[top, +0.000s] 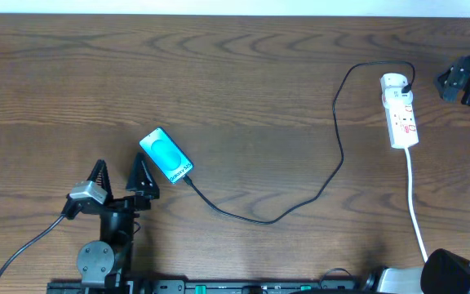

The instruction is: Plug charger to phone and switch on socket

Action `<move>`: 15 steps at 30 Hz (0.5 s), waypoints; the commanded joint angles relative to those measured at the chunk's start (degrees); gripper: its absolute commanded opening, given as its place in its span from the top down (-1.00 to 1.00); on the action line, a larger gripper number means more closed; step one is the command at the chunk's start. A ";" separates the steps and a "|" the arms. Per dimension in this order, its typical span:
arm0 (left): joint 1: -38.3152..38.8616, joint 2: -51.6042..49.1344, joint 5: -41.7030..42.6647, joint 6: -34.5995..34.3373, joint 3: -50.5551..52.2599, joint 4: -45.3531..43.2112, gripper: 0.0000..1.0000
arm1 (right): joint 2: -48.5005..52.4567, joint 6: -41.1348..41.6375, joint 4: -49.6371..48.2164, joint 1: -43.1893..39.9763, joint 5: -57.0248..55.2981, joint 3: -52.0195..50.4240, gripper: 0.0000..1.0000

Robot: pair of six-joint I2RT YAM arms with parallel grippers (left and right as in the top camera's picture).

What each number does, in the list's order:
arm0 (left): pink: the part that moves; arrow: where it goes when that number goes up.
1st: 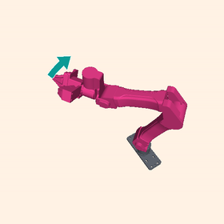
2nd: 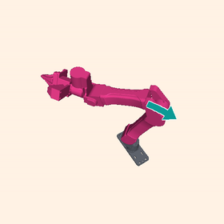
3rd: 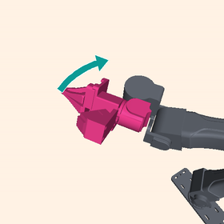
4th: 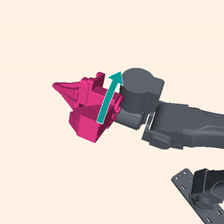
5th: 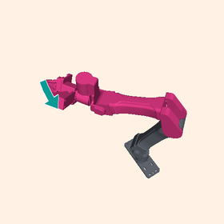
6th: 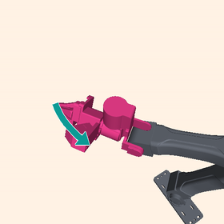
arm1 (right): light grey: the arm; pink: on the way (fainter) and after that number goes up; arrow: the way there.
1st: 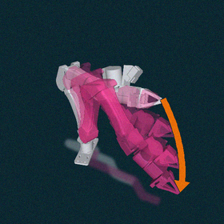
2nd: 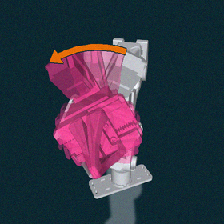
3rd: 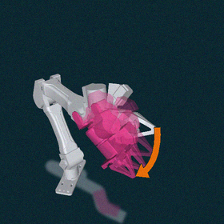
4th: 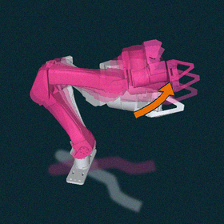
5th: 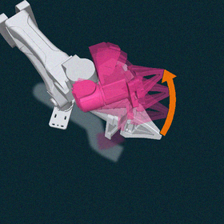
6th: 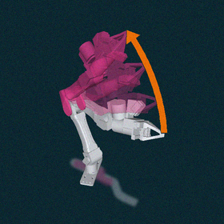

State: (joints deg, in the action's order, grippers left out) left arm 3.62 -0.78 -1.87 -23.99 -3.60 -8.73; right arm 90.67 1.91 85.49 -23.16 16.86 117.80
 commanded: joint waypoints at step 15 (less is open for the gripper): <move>-3.63 0.72 1.25 4.92 2.73 14.29 -0.90 | -0.68 -0.26 0.04 0.33 -0.07 0.59 -0.98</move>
State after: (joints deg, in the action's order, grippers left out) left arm 0.36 -0.58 -0.97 -21.12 -2.17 3.66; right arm 90.67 1.91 85.49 -23.16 16.86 117.82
